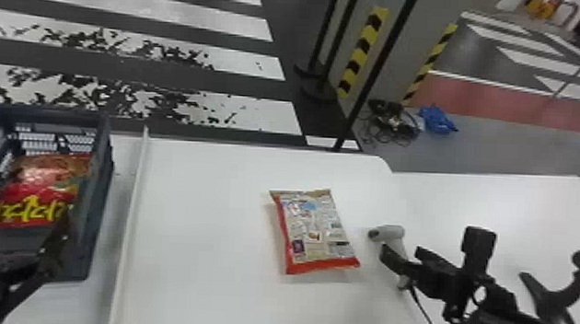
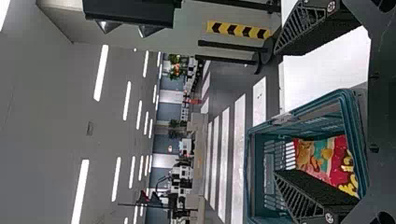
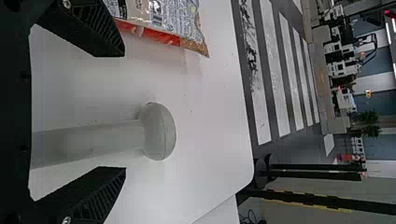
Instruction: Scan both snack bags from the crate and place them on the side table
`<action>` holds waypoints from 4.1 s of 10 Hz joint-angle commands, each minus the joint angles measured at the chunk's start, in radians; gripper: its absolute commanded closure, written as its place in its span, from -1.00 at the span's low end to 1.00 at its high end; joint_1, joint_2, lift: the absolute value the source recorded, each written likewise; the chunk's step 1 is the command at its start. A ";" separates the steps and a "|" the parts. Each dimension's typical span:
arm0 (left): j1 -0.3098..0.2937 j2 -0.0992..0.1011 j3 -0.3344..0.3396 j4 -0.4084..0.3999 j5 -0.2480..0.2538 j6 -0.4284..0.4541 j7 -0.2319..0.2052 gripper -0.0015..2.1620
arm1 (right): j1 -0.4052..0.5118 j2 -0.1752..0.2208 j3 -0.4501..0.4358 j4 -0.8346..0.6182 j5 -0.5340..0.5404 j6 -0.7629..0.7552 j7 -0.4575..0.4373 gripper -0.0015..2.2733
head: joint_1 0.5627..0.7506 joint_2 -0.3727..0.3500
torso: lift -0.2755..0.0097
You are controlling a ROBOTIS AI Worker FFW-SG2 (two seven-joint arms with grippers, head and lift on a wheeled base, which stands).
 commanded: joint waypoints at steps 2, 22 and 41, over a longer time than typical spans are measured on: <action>-0.001 0.001 0.000 0.002 0.000 0.000 0.000 -0.92 | -0.042 -0.032 0.006 0.084 0.045 -0.034 0.003 -0.95 | 0.41 -0.94 | 0.24; 0.002 0.005 0.000 0.002 0.005 0.000 0.000 -0.92 | 0.067 0.032 0.127 -0.283 0.128 0.184 0.141 0.98 | 0.41 -0.84 | 0.24; -0.007 0.010 0.000 0.014 0.014 -0.003 0.000 -0.92 | -0.065 0.032 0.012 -0.062 0.145 0.061 0.123 0.98 | 0.41 -0.79 | 0.24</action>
